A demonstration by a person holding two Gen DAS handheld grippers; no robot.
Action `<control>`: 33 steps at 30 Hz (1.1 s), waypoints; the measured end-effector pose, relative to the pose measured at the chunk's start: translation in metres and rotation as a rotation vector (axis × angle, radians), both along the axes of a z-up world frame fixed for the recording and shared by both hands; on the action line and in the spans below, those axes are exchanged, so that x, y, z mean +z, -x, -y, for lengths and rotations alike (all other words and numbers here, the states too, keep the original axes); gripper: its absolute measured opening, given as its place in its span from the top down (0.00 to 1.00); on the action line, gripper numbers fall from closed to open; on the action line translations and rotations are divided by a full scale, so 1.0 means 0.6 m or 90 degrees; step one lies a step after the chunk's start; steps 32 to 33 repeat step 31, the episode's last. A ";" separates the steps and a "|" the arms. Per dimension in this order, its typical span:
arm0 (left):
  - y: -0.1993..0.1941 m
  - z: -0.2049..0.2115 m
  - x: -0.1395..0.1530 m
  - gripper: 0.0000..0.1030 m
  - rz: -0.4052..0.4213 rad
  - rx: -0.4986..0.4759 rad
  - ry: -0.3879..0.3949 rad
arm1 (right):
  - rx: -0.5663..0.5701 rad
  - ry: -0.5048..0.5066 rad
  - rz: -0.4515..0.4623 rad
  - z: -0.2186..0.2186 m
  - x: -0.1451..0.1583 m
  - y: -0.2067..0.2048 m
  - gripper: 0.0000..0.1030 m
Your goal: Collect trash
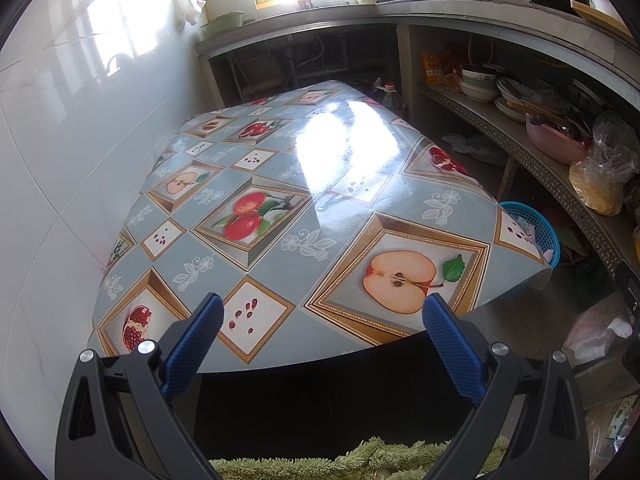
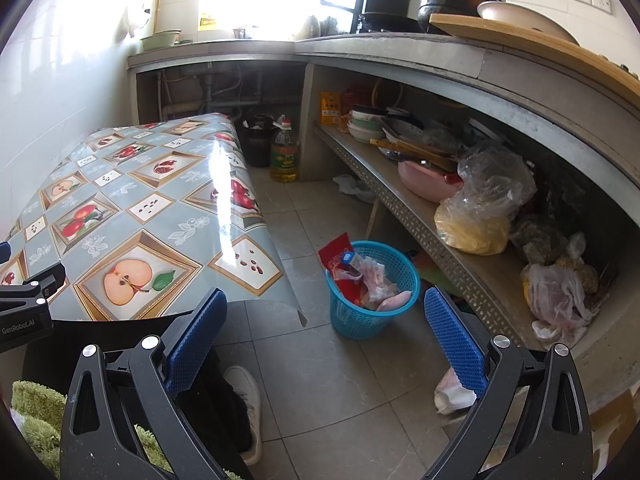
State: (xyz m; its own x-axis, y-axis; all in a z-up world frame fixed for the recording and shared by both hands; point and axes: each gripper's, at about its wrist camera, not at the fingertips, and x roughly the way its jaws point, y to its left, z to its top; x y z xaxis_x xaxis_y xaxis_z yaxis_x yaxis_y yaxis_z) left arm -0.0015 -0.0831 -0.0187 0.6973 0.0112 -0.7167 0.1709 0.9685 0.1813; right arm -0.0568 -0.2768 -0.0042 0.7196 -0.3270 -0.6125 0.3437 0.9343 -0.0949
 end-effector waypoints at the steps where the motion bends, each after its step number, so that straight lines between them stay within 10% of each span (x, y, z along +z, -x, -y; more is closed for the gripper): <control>1: 0.000 0.000 0.000 0.05 0.000 0.000 0.000 | 0.000 0.001 0.000 0.000 0.001 0.000 0.08; 33: 0.000 -0.002 0.001 0.05 -0.003 0.005 0.002 | -0.002 0.001 0.003 -0.002 0.002 0.002 0.08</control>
